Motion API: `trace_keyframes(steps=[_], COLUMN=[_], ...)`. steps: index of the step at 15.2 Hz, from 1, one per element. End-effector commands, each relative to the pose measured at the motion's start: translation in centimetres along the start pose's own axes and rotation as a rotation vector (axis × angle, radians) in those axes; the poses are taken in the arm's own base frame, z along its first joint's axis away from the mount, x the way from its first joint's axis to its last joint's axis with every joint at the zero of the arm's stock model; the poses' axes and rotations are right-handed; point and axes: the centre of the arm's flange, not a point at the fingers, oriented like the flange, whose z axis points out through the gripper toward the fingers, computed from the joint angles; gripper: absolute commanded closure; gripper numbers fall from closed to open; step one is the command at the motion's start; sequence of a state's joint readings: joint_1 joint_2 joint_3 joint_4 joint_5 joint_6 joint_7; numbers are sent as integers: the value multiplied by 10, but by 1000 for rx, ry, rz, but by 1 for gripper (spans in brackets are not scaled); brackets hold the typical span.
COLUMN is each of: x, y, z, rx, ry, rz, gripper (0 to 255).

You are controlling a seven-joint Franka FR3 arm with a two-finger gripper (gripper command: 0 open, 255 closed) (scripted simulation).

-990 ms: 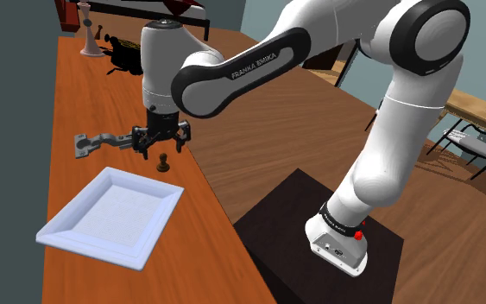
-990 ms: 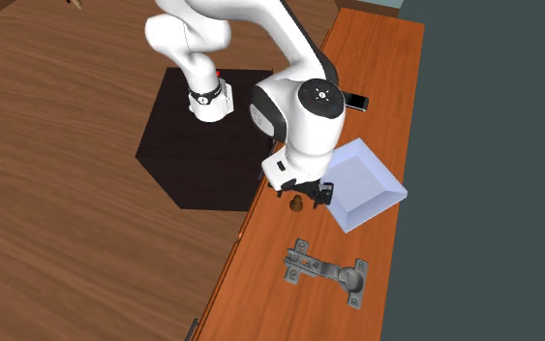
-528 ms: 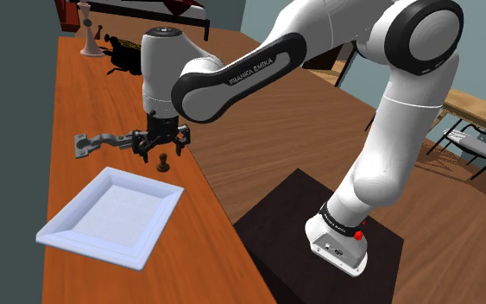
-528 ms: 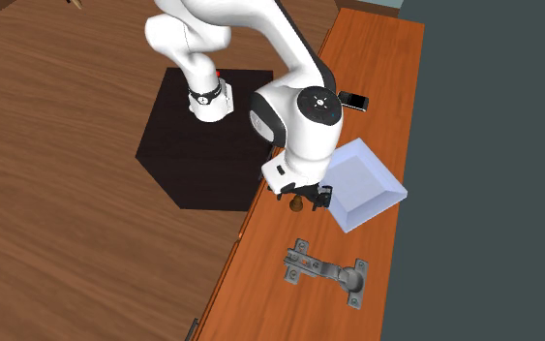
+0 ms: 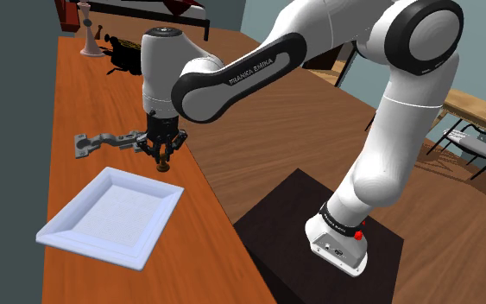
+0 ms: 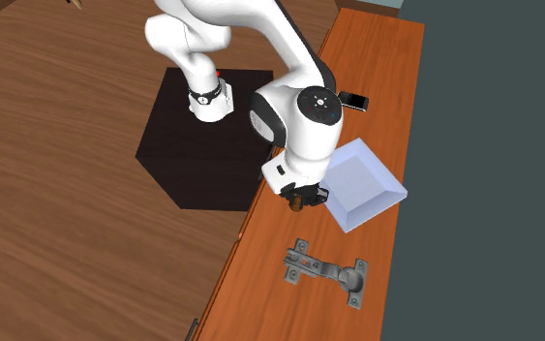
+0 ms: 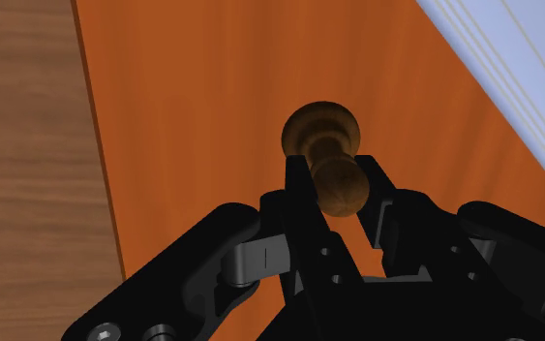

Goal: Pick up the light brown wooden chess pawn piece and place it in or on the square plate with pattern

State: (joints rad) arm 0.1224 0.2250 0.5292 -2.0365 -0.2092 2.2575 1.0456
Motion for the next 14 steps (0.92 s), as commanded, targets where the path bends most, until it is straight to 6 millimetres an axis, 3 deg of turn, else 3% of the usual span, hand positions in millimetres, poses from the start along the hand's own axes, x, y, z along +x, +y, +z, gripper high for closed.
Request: trace_keyframes(steps=[1, 4, 14], x=[0, 0, 3], y=[0, 0, 0], z=[0, 0, -52], rx=[-1, -1, -1], ry=[-1, -1, -1], rz=[0, 0, 0], gripper=[255, 255, 255])
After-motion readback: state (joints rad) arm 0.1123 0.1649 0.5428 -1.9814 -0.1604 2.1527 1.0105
